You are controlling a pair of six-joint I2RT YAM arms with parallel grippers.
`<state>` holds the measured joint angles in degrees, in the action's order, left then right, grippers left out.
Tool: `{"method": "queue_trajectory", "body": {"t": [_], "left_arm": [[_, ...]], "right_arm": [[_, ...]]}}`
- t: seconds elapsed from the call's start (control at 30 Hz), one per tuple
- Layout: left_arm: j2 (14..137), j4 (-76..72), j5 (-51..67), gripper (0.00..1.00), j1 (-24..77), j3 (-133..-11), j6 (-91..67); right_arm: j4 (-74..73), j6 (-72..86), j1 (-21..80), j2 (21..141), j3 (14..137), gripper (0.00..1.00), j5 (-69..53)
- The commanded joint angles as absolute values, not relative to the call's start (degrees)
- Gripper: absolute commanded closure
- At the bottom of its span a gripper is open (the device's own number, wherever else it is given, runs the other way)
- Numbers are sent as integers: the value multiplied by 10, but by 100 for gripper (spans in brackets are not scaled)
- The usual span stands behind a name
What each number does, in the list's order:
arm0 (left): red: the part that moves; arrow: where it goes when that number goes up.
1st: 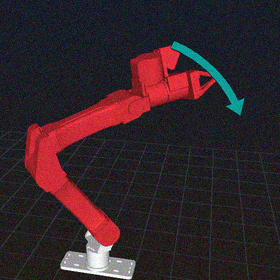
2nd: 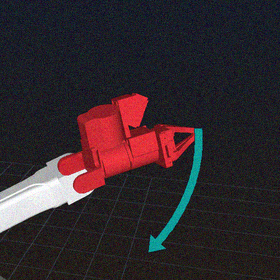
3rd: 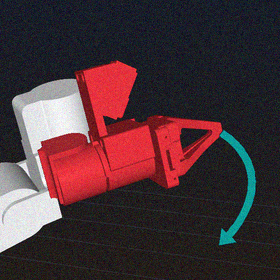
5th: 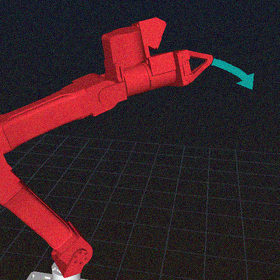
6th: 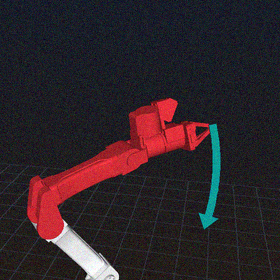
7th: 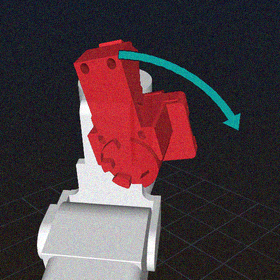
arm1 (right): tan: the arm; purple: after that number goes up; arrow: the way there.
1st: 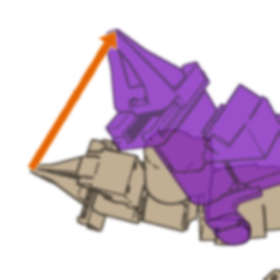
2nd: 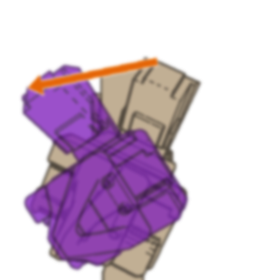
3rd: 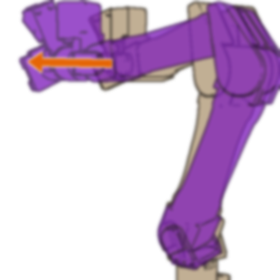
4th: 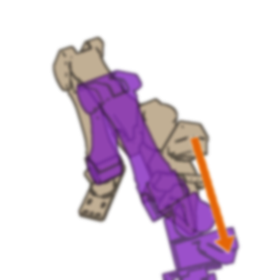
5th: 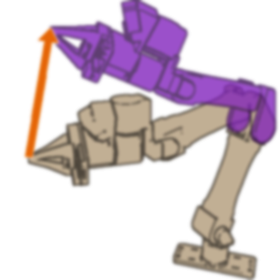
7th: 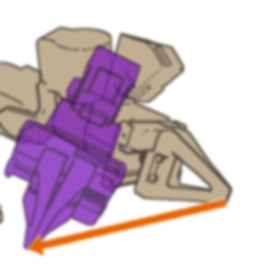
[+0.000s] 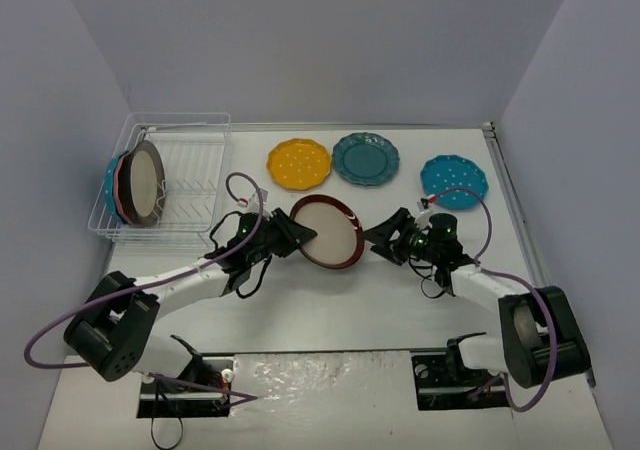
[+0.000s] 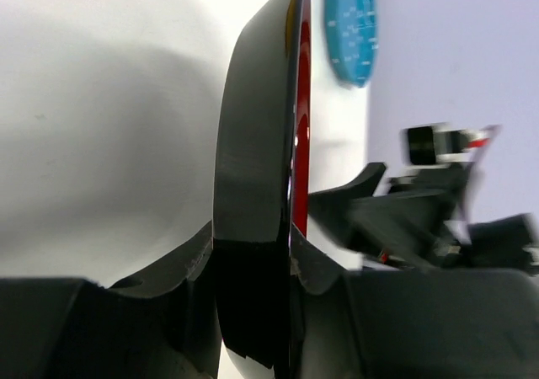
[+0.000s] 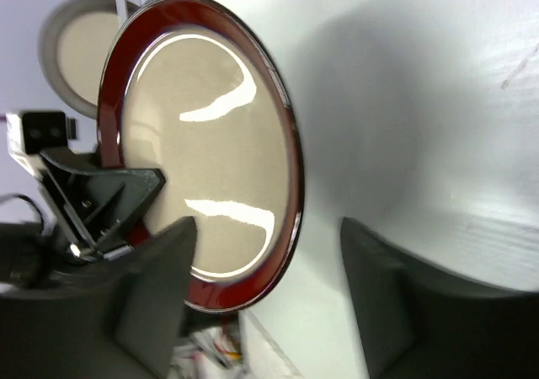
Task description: Load the plates into the dish rack
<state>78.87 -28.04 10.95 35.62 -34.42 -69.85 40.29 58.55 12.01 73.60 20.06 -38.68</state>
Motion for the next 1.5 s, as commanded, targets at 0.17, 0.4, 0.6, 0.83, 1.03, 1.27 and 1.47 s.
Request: {"method": "queue_trajectory", "body": {"t": [0.17, 0.4, 0.6, 0.83, 1.03, 1.27, 1.47], "left_arm": [[691, -114, 85, 100, 353, -504, -484], [656, 165, -46, 100, 349, -706, -238], [649, 270, -188, 100, 327, -836, -12], [690, 312, -217, 100, 214, -921, 114], [742, 301, -227, 100, 133, -962, 193], [800, 275, -206, 100, 65, -964, 241], [834, 246, -182, 100, 15, -948, 222]], "right_arm": [[166, 390, 116, 600, 338, 9, -263], [75, 328, 116, 518, 373, 0, -207], [47, 291, 115, 494, 372, 0, -178], [43, 262, 115, 507, 366, 0, -192], [42, 258, 114, 498, 361, 0, -217], [40, 257, 114, 488, 353, 0, -229], [40, 254, 114, 490, 350, 0, -243]]}}
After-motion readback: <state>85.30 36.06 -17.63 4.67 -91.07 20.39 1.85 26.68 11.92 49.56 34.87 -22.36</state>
